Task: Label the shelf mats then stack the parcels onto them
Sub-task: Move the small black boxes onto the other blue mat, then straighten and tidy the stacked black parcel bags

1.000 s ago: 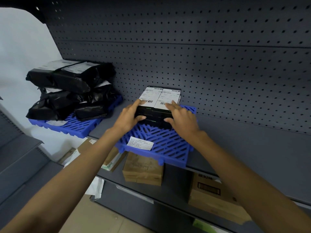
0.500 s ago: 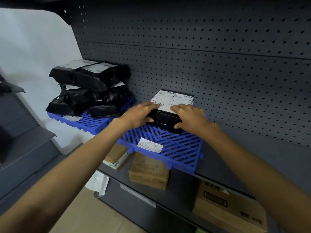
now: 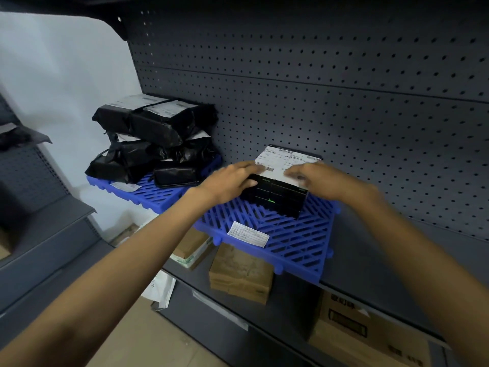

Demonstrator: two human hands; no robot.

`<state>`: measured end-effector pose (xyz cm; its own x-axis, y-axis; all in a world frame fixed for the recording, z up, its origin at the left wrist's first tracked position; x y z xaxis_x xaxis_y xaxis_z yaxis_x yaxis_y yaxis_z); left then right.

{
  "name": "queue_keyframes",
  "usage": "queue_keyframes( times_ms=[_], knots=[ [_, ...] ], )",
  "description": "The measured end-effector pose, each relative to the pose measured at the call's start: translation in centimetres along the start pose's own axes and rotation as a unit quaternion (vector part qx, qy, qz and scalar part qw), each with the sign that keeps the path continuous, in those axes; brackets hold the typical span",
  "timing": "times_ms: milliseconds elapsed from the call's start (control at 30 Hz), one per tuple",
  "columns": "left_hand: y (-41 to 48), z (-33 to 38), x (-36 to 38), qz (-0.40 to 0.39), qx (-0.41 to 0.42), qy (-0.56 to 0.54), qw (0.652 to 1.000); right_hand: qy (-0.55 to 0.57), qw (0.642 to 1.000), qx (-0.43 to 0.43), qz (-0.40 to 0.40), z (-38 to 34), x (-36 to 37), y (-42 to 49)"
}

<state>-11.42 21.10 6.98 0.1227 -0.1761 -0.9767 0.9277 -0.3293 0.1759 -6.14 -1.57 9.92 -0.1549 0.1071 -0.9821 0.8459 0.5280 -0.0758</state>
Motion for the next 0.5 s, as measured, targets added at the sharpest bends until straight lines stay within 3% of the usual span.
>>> queue_keyframes(
  times_ms=[233,500],
  knots=[
    [-5.3,-4.1,-4.0,0.119,-0.056,0.113,0.985,-0.043,0.977,-0.09,0.188,-8.2,-0.7,2.8],
    [-11.6,-14.0,-9.2,0.236,-0.16,0.126,0.95,0.002,0.958,-0.167,0.233,-18.6,-0.5,9.3]
  ],
)
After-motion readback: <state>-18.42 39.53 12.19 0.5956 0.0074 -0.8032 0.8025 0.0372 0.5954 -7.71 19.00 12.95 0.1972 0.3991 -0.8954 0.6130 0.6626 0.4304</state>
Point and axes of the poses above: each hand's wrist, its own y-axis towards the middle knuckle, its own x-axis out of the palm, z = x × y, the point moved 1 cm from there along y, towards the middle knuckle, and after that the axes turned 5 degrees about x, right-handed, at the moved point
